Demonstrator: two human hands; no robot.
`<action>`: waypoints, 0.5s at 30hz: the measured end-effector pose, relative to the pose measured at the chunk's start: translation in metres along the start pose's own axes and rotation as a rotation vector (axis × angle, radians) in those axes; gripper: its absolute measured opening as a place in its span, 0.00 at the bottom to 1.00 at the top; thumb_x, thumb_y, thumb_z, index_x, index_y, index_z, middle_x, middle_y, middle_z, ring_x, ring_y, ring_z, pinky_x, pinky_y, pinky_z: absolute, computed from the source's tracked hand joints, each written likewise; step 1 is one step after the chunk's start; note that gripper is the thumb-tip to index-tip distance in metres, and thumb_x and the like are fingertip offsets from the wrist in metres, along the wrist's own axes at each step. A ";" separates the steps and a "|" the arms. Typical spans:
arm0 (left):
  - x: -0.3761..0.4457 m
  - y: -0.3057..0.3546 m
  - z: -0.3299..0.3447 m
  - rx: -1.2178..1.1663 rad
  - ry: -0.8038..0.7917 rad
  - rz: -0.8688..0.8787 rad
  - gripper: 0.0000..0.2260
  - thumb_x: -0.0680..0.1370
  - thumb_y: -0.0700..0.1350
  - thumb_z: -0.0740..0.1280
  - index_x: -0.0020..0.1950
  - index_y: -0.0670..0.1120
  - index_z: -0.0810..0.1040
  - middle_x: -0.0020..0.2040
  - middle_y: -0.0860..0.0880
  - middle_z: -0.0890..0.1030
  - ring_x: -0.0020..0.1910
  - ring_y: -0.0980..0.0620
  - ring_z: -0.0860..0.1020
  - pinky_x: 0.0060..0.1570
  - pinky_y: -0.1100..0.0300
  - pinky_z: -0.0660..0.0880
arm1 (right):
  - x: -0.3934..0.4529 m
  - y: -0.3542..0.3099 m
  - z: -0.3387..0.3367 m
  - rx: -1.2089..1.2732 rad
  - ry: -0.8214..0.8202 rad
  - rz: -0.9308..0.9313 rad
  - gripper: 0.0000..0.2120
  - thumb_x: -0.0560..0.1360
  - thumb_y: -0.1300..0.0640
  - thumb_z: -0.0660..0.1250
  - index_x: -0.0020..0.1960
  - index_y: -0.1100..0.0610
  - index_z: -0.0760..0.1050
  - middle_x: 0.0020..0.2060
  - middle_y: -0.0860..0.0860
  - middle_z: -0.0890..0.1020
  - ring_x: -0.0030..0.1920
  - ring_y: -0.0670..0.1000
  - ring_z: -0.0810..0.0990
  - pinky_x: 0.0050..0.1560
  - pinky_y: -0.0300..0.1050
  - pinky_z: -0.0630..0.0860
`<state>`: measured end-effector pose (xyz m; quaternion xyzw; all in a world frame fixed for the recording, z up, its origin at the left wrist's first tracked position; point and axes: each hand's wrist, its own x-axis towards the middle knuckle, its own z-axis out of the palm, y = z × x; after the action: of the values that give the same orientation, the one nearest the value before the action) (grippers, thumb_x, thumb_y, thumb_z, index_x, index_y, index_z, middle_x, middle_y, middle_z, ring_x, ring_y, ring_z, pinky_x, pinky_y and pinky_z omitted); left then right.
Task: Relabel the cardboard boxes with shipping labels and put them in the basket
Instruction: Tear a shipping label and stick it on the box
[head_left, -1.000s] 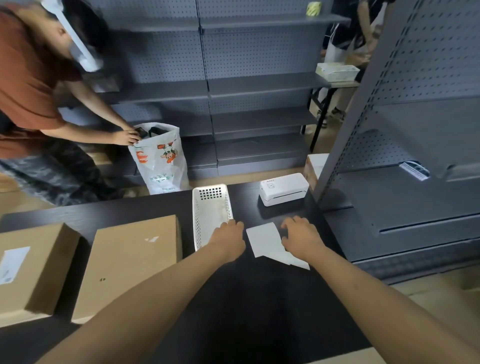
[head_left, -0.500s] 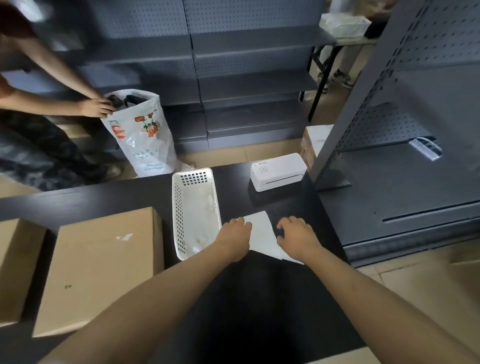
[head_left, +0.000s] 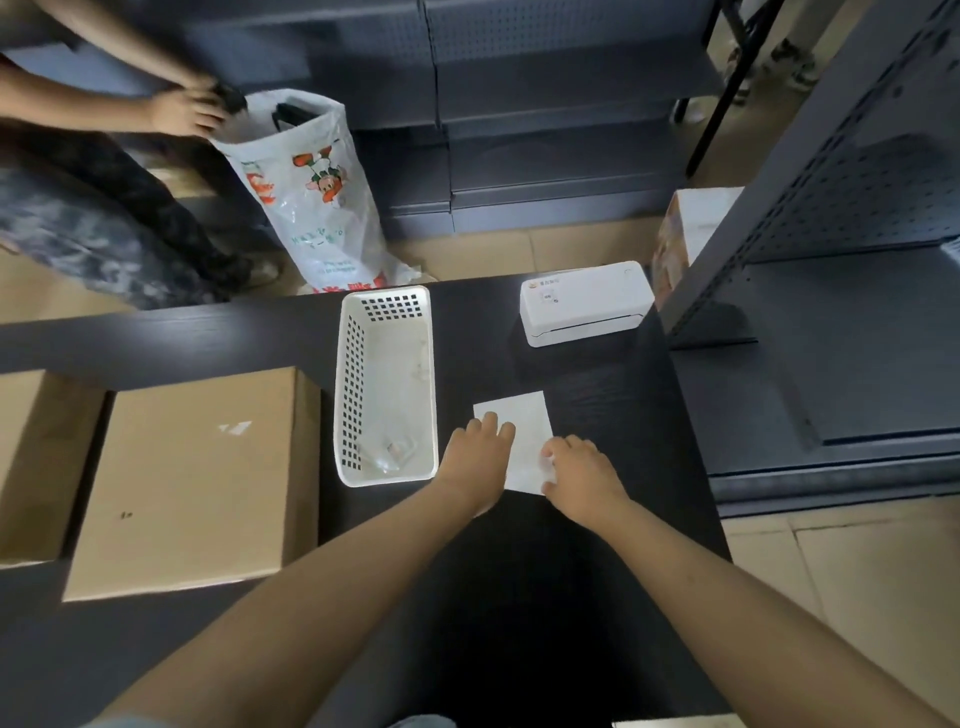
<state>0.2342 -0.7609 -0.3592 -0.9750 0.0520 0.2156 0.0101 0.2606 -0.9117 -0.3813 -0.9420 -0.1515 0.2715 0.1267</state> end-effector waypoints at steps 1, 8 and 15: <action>0.001 0.000 0.000 -0.001 0.005 -0.008 0.23 0.75 0.43 0.68 0.68 0.44 0.65 0.64 0.43 0.69 0.60 0.44 0.71 0.55 0.53 0.71 | 0.002 0.002 0.000 0.031 -0.003 0.006 0.20 0.73 0.56 0.69 0.64 0.52 0.69 0.59 0.51 0.74 0.59 0.52 0.72 0.58 0.46 0.73; 0.005 0.003 0.002 -0.080 0.046 -0.039 0.17 0.79 0.43 0.64 0.68 0.46 0.69 0.67 0.45 0.69 0.63 0.46 0.71 0.62 0.53 0.68 | 0.006 0.016 -0.002 0.209 -0.019 0.035 0.19 0.69 0.60 0.72 0.54 0.47 0.69 0.51 0.46 0.73 0.50 0.47 0.74 0.52 0.42 0.78; 0.007 0.001 -0.002 -0.195 0.121 -0.086 0.30 0.79 0.44 0.64 0.77 0.48 0.54 0.78 0.45 0.55 0.77 0.44 0.53 0.75 0.50 0.54 | 0.001 0.023 -0.005 0.275 -0.070 -0.014 0.20 0.68 0.61 0.71 0.55 0.46 0.70 0.49 0.45 0.73 0.48 0.46 0.74 0.51 0.42 0.79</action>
<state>0.2406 -0.7625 -0.3605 -0.9840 -0.0103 0.1599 -0.0786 0.2692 -0.9336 -0.3856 -0.9045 -0.1239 0.3217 0.2510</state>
